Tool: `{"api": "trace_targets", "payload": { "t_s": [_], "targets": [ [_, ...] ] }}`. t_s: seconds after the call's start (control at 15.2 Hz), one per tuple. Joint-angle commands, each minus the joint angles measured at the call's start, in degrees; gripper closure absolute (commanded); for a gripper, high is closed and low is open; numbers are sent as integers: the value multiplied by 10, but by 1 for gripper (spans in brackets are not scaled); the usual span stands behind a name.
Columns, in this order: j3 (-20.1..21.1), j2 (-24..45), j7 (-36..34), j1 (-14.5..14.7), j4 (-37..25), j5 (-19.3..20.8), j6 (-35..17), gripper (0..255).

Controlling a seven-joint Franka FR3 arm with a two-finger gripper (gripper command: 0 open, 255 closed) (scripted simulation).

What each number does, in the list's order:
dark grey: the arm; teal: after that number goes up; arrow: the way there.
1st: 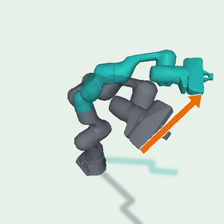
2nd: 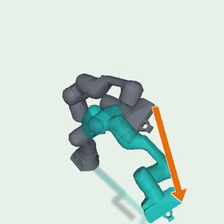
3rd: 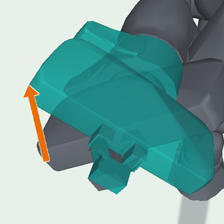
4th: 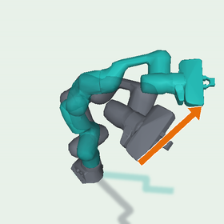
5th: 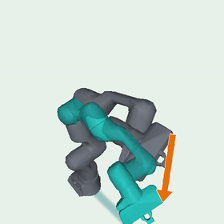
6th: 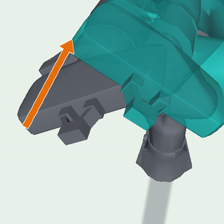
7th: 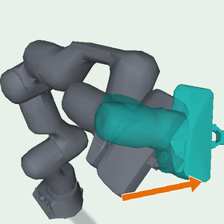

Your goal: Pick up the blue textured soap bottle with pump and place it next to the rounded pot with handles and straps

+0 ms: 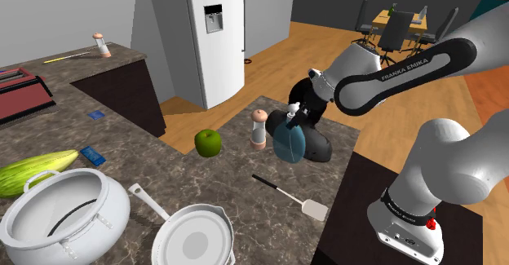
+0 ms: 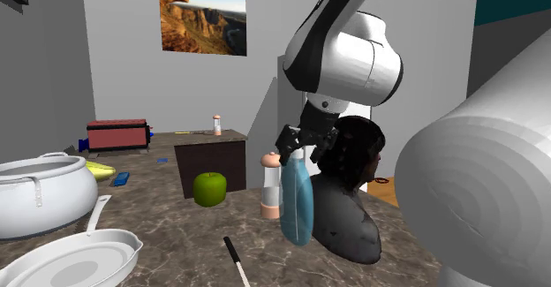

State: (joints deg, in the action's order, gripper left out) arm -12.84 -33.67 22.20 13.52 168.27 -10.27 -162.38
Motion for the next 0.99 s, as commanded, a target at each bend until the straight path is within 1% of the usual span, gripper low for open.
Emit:
{"api": "trace_targets", "payload": {
  "t_s": [0.0, 0.33, 0.4, 0.92],
  "targets": [
    [-10, 19, 3, 6, 12, -5, 41, 0],
    [-10, 19, 3, 6, 12, -5, 41, 0],
    [-11, 28, 2, 10, 7, -8, 37, 255],
    [-9, 26, 0, 10, 8, -8, 37, 255]
  ]
}}
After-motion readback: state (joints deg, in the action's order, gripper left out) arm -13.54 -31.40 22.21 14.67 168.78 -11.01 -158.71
